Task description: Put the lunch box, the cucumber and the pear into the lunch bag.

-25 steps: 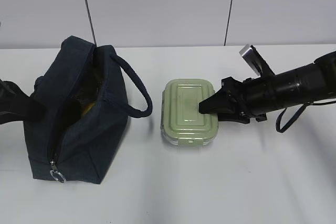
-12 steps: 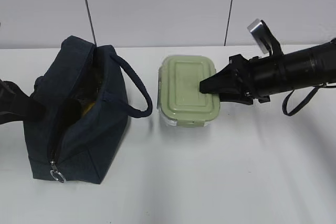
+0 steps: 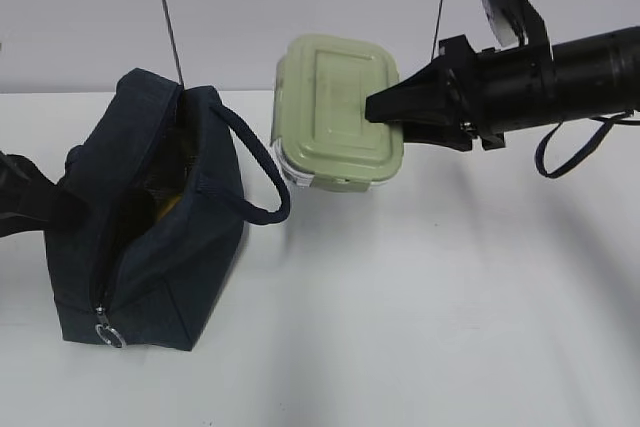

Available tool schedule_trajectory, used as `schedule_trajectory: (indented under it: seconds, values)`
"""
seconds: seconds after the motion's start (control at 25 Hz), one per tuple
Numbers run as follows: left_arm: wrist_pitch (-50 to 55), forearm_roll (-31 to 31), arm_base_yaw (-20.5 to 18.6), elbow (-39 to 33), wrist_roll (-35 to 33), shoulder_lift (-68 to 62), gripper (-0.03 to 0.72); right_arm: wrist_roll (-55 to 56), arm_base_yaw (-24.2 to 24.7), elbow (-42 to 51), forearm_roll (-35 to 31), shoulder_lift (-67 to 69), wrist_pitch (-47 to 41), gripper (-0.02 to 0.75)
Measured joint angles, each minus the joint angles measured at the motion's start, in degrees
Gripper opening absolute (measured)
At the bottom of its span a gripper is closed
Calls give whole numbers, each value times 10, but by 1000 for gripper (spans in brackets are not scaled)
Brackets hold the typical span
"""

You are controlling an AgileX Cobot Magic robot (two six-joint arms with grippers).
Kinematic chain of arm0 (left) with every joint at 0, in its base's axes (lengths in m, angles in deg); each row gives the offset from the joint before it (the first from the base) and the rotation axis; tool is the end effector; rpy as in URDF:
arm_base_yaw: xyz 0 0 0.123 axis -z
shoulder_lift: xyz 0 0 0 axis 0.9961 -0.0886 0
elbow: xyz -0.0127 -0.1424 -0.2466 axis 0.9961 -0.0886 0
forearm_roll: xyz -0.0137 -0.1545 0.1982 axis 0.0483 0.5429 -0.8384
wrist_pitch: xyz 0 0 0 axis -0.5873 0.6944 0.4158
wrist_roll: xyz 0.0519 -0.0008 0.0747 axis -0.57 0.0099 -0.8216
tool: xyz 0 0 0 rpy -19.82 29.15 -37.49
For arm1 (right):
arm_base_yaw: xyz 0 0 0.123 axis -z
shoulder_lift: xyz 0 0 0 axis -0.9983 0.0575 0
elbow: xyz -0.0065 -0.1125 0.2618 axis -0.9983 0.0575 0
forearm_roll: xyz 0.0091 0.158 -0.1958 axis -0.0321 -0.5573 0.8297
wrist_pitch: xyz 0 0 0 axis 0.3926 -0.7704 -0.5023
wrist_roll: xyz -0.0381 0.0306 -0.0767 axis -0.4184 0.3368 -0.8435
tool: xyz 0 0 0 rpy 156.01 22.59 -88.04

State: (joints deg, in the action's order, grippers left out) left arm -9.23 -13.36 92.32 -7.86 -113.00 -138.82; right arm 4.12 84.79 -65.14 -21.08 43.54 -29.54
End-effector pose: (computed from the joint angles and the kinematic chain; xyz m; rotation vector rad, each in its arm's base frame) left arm 0.2236 -0.0633 0.2517 0.4196 2.4947 -0.5035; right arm 0.3505 0.0892 0.2345 -0.2131 2.2083 1.3513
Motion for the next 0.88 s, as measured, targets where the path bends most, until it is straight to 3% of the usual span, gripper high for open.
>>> schedule_trajectory:
  seconds: [0.2,0.52,0.88]
  values:
    - [0,0,0,0,0,0,1,29,-58,-43,0,-3,2,275]
    - [0,0,0,0,0,0,1,62,-168,-117,5,-3,79,275]
    - [0,0,0,0,0,0,1,80,-226,-129,19,-1,170,275]
